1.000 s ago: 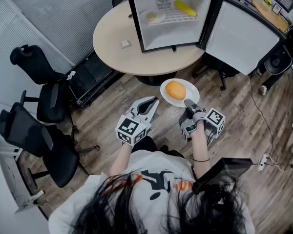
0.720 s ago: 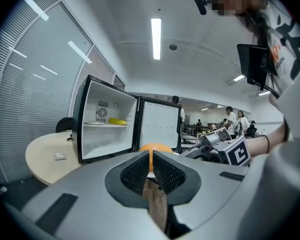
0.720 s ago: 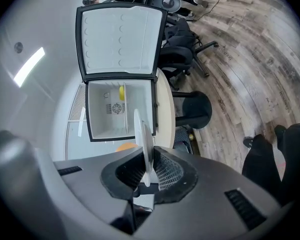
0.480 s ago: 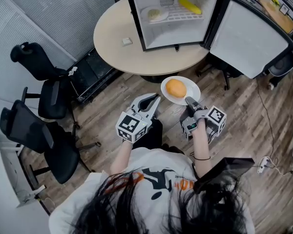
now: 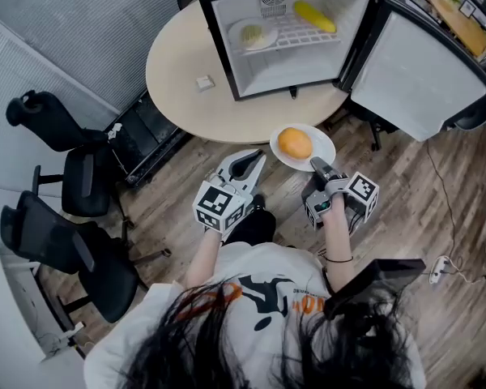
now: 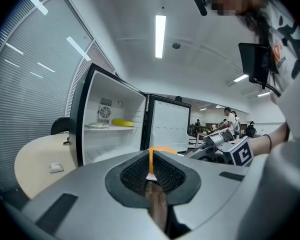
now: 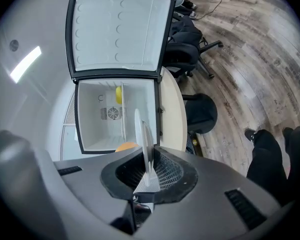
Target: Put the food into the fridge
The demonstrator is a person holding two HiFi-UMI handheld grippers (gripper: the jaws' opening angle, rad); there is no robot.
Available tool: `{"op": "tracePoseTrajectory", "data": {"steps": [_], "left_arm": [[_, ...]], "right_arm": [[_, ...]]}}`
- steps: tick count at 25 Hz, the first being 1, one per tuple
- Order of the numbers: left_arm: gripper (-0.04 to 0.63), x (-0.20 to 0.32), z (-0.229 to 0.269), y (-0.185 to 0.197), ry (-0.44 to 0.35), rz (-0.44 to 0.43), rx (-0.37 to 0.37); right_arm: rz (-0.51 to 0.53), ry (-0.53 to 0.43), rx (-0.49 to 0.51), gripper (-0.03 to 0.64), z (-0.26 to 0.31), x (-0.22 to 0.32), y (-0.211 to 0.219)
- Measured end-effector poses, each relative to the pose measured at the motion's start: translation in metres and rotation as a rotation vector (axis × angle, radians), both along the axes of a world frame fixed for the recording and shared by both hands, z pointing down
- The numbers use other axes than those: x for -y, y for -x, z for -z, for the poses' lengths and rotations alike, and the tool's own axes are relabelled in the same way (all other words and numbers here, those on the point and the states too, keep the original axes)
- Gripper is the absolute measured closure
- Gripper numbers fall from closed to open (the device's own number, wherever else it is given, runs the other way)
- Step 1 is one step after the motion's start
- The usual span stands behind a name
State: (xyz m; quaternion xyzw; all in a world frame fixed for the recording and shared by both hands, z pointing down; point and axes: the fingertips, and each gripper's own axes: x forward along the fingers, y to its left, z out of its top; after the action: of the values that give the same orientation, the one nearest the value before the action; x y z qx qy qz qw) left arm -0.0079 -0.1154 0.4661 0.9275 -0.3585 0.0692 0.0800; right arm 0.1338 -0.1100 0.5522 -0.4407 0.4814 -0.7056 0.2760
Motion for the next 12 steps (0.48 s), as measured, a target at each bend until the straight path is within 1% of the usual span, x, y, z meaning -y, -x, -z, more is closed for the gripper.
{"op": "tracePoseTrajectory", "data": {"steps": [6, 12], "left_arm": [[0.581, 0.056, 0.003, 0.014, -0.001, -0.02, -0.013], [0.581, 0.102, 0.003, 0.015, -0.01, -0.077, -0.017]], "right_arm": [[-0.038, -0.015, -0.005, 0.578, 0.007, 0.047, 0.005], [-0.083, -0.013, -0.016, 0.578, 0.009, 0.09, 0.007]]}}
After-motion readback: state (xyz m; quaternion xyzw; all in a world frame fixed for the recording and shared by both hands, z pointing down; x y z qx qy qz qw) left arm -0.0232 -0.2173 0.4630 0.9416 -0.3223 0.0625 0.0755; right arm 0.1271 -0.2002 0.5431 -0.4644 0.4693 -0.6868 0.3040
